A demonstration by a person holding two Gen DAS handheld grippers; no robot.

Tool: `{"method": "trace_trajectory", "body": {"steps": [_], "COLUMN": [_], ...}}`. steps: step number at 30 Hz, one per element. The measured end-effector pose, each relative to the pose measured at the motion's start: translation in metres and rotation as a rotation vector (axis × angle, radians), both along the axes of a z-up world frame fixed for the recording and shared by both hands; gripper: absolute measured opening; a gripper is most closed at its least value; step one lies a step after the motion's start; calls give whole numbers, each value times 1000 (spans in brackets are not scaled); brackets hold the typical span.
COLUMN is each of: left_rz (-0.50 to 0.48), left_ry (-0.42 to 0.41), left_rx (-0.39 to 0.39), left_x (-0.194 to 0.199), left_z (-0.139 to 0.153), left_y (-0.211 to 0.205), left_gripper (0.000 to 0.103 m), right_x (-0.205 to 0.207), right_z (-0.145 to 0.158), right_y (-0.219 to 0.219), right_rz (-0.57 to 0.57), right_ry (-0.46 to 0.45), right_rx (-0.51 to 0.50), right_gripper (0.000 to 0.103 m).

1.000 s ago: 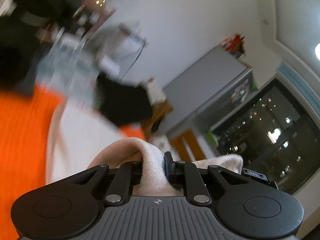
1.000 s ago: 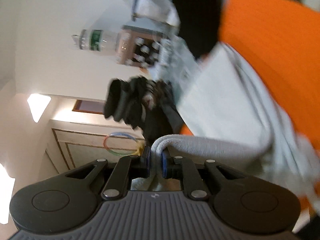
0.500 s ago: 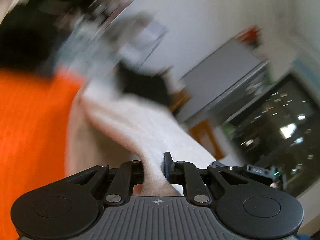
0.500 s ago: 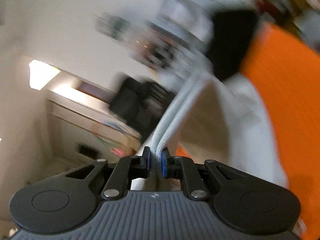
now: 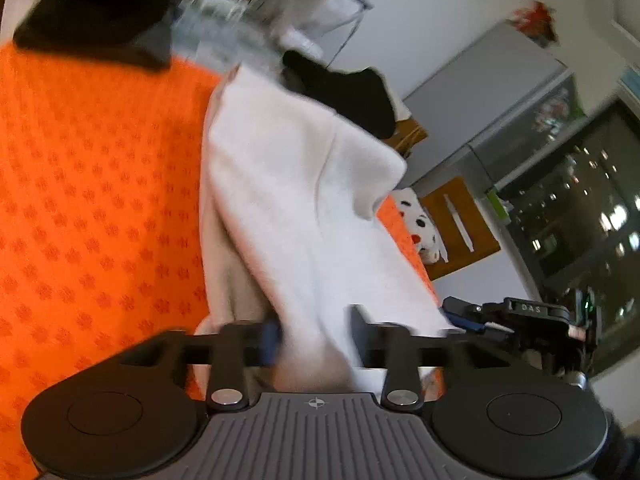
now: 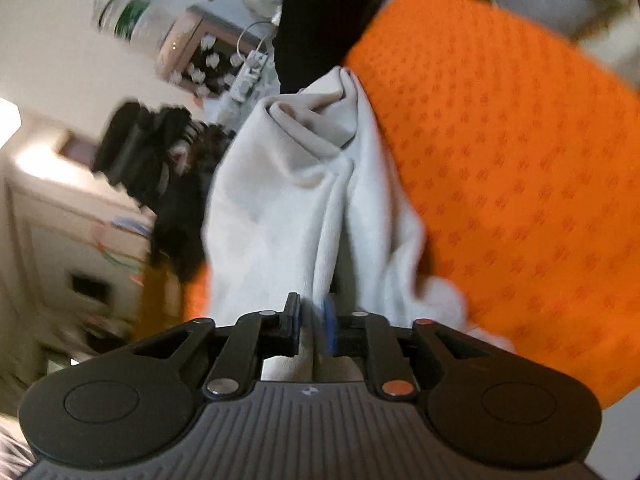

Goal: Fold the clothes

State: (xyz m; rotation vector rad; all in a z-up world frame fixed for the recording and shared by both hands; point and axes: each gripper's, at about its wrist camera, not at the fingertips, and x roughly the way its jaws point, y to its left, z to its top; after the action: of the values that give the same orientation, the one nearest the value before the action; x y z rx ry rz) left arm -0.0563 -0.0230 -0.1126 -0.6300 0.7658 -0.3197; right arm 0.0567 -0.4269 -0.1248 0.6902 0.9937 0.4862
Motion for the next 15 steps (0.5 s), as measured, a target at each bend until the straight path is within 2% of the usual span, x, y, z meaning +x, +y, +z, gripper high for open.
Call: {"method": "trace_trajectory", "body": {"steps": [1,2,3,4,6,8,12,15], "left_rz": [1,4,12,24,44,56,64,17], "left_ry": [-30,-53,-61,-58,-34,-9,16,31], "left_rx": [22,43,53,51,20,-20,-93,-75], "left_x": [-4,-9,-10,-11,-11,-9,-3,9], "left_z": [3,2,0,-4,-15,-24,-38,-45], "left_y": [2,5,7,9,15,18,16,1], "left_gripper": [67,68,71,74,77,78,78,80], "right_x": [-5,-10,-12,-13,-16,-18,-13,-17], "right_z": [3,7,6,4,1,-3,-17,-21], "right_y": [-3,-7,-8,-9,-11,-14,4,23], "right_rz": [9,19,28,37,56,74,144,225], "right_ry": [-33,-65,-79,-84,-93,-103,-115,-179], "right_rx": [-47,-94,-123,-144,-184,-225,-230,-290], "right_gripper": [44,56,77,89,91,97,101,103]}}
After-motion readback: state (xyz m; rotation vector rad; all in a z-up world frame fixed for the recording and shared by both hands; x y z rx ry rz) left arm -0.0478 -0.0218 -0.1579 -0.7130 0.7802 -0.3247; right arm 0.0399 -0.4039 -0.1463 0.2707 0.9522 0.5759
